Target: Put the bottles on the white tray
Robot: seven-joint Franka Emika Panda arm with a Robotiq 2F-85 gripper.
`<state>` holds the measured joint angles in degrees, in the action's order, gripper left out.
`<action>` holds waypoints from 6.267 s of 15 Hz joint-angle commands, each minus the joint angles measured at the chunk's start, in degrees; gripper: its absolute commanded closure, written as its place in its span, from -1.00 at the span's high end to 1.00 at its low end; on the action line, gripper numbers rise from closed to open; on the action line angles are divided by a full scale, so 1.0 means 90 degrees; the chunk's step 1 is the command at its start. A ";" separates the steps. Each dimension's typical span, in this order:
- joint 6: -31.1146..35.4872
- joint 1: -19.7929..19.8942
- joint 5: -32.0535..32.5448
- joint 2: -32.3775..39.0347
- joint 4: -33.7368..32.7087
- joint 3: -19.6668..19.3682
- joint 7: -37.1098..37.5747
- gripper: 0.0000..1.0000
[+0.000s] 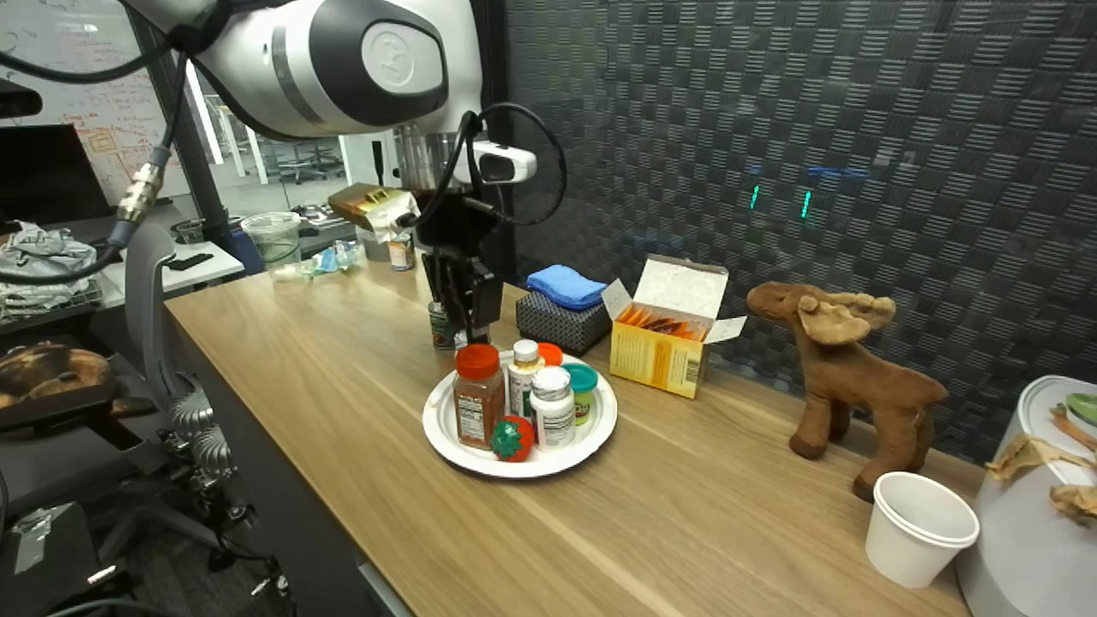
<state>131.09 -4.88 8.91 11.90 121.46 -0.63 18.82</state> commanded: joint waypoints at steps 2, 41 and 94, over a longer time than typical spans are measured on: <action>-0.0246 -0.0006 0.0038 0.0066 -0.0129 -0.0004 0.0070 0.41; 0.0309 -0.0676 -0.0616 0.1680 -0.1859 0.0550 -0.0701 1.00; 0.0003 -0.0036 -0.0477 0.0938 -0.1258 -0.0191 -0.0167 1.00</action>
<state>131.11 -6.16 6.01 22.27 109.44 -3.11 18.65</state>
